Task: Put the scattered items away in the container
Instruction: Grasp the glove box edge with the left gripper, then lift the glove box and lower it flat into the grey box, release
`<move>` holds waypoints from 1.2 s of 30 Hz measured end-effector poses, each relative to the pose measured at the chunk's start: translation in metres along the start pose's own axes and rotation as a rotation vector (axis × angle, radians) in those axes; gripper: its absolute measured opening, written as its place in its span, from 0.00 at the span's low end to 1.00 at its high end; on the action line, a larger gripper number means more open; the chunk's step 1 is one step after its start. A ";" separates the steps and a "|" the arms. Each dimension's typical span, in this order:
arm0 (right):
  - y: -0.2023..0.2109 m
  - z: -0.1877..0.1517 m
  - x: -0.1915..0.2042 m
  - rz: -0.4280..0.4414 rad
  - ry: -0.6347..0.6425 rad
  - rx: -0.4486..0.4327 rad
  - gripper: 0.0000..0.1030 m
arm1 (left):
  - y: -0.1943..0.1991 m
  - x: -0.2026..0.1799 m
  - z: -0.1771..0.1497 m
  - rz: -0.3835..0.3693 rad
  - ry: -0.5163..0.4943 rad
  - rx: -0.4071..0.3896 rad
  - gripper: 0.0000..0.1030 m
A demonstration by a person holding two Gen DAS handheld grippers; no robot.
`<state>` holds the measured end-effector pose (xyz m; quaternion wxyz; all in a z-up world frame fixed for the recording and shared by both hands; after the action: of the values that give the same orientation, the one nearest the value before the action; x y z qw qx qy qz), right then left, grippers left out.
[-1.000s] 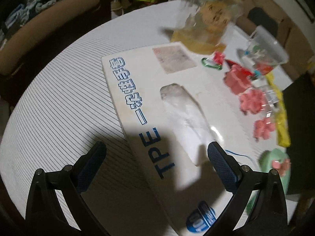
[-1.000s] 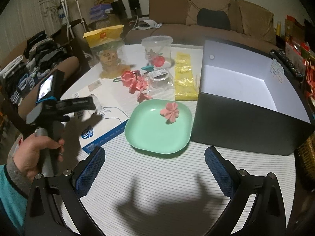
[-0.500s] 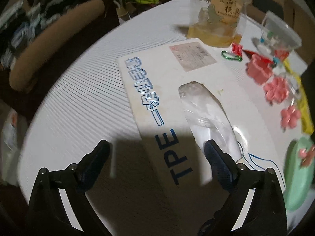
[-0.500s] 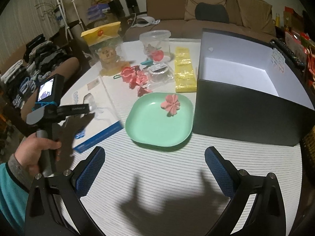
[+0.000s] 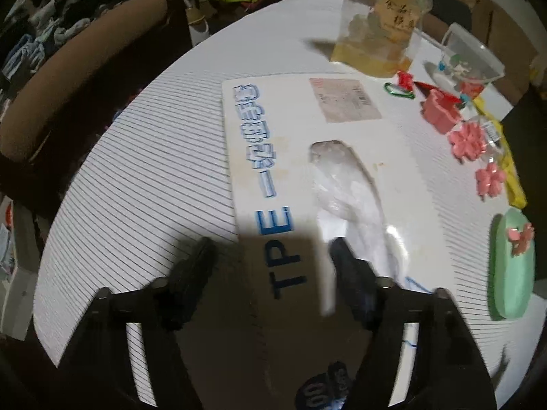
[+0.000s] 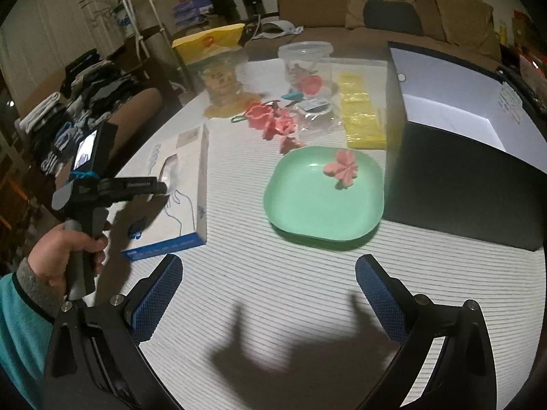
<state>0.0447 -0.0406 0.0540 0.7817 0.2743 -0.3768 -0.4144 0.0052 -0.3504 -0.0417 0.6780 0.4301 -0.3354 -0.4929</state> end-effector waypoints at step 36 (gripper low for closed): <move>-0.016 -0.015 0.012 0.383 -0.366 0.314 0.89 | 0.134 -0.080 -0.093 -0.388 -0.073 -0.151 0.48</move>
<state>0.0538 -0.0571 0.0381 0.7127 0.2367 -0.6156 -0.2389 0.1141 -0.2308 0.0405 0.5881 0.4165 -0.2329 -0.6531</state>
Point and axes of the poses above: each gripper's, at about its wrist camera, not at the fingertips, and y roughly against the way its jaws point, x to its left, z to its top, the point moved 5 cm from there along -y, roughly the way its jaws point, and after that the axes turned 14 degrees about -y, right-handed, at the moved point
